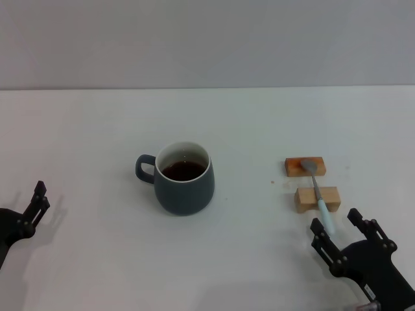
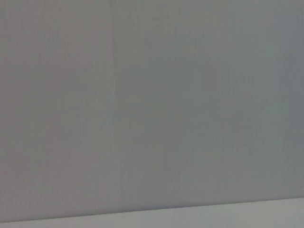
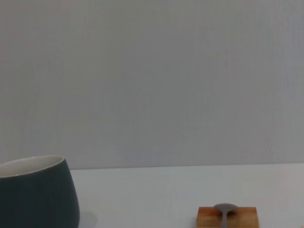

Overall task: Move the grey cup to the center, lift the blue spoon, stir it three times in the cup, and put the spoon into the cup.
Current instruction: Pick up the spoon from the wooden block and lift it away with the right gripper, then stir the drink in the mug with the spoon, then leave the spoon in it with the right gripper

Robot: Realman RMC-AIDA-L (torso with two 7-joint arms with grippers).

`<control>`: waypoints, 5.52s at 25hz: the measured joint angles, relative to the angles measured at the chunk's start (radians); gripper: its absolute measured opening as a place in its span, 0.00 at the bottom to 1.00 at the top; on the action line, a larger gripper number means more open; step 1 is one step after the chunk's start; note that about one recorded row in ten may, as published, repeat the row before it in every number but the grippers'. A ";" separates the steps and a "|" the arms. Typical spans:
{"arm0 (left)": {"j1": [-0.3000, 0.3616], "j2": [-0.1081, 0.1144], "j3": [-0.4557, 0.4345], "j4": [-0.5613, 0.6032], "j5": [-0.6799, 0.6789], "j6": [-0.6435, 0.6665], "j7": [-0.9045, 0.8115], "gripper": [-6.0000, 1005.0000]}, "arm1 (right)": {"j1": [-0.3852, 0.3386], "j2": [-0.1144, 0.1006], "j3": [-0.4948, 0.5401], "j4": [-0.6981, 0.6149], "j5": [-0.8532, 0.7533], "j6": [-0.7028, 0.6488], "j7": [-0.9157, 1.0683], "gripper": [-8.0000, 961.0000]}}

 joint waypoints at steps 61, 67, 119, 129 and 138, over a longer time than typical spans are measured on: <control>-0.001 0.000 0.005 0.005 0.002 -0.005 0.000 0.85 | 0.011 -0.004 -0.023 -0.003 -0.003 0.019 0.063 0.50; -0.002 0.000 0.005 0.005 0.003 -0.005 0.000 0.85 | 0.018 -0.005 -0.019 -0.004 -0.002 0.020 0.064 0.49; 0.003 0.002 -0.001 0.007 0.000 -0.006 0.000 0.85 | 0.028 -0.003 -0.010 -0.001 0.000 0.049 0.065 0.30; 0.000 0.000 0.005 0.017 0.001 -0.006 0.000 0.85 | 0.023 -0.003 -0.015 0.002 0.000 0.054 0.060 0.18; -0.003 0.000 0.007 0.017 0.003 -0.006 -0.001 0.85 | 0.018 -0.010 -0.020 0.052 -0.008 -0.014 0.044 0.18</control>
